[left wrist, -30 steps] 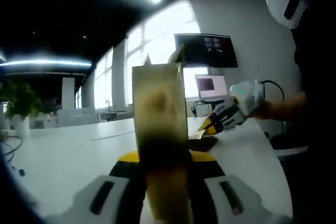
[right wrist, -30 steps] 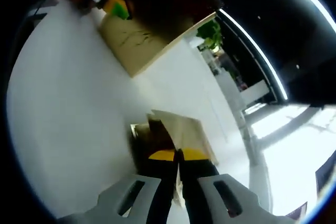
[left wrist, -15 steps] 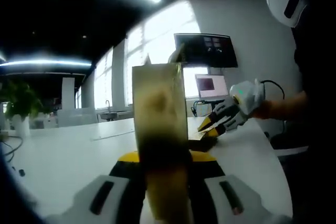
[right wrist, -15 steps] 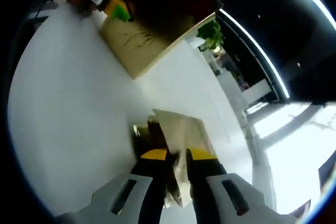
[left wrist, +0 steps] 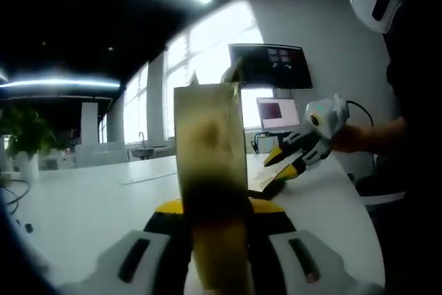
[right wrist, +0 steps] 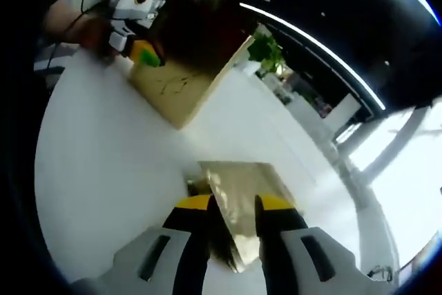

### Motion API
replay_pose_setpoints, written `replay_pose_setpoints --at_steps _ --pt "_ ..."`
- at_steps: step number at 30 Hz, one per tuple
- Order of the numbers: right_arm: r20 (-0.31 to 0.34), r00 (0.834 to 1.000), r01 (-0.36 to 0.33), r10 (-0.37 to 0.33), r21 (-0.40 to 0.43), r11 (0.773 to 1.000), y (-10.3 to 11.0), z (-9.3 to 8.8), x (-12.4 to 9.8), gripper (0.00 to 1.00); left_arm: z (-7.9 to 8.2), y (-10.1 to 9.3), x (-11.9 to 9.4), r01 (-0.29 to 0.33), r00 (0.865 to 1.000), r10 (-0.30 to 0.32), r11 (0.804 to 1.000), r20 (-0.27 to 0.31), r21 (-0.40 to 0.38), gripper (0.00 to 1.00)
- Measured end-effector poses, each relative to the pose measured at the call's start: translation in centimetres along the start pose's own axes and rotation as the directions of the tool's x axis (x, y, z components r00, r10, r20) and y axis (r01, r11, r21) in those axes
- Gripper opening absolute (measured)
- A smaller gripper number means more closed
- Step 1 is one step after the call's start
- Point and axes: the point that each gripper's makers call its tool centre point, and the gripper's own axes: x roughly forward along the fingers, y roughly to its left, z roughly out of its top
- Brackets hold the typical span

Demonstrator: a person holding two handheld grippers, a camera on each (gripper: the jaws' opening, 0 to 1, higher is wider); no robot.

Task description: Extract single mask from mask box in order stack masks on table

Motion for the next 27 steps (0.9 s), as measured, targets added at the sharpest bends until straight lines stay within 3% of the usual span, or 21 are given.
replay_pose_setpoints --at_steps 5,10,16,23,26,27 --pt "0.07 0.998 -0.01 0.003 0.102 0.995 -0.4 0.9 -0.5 0.21 0.0 0.0 0.0 0.0 1.0 0.0 1.0 0.0 0.002 0.33" --pt "0.178 0.984 -0.04 -0.001 0.226 0.973 -1.0 2.7 -1.4 0.22 0.0 0.0 0.0 -0.001 1.0 0.001 1.0 -0.001 0.004 0.33" --pt "0.317 0.948 -0.075 -0.035 0.328 0.942 -3.4 6.3 -3.7 0.25 0.0 0.0 0.0 -0.001 1.0 0.001 1.0 -0.001 0.004 0.33" --pt "0.396 0.918 -0.136 -0.028 0.378 0.916 -4.4 8.9 -5.1 0.3 0.0 0.0 0.0 -0.001 1.0 0.001 1.0 -0.004 -0.003 0.33" --pt "0.436 0.899 -0.173 -0.034 0.426 0.888 -4.7 9.7 -5.1 0.31 0.0 0.0 0.0 -0.002 1.0 0.002 1.0 -0.003 -0.002 0.33" --pt "0.456 0.888 -0.187 -0.054 0.466 0.865 -5.2 10.0 -5.2 0.32 0.0 0.0 0.0 -0.003 1.0 0.003 1.0 -0.003 -0.002 0.33"
